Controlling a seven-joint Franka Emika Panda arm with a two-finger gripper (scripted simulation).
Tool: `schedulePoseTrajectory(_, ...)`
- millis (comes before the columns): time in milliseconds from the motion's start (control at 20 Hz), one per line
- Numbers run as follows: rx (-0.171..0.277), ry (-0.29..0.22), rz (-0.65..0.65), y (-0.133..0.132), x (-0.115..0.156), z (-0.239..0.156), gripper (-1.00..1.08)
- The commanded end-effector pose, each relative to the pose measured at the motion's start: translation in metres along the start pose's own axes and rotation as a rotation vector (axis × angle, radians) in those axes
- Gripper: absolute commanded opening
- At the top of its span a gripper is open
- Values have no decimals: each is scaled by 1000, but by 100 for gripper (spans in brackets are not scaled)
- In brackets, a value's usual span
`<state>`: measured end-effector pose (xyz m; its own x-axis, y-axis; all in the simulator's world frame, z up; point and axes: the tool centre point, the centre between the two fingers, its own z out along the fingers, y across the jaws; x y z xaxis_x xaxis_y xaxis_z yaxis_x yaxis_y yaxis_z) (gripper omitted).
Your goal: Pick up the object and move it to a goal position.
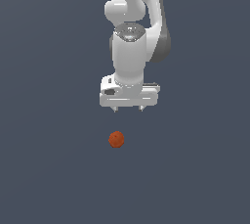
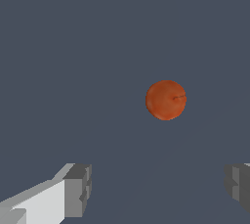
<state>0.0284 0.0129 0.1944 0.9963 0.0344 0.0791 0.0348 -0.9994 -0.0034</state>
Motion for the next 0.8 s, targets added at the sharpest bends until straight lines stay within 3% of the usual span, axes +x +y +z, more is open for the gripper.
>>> schedulePoseTrajectory(0, 0, 0, 0, 0, 0, 0, 100)
schedulePoseTrajectory(400, 19, -6, -58, -26, -1, -5, 100)
schedulePoseTrajectory(750, 19, -6, -58, -27, -1, -6, 100)
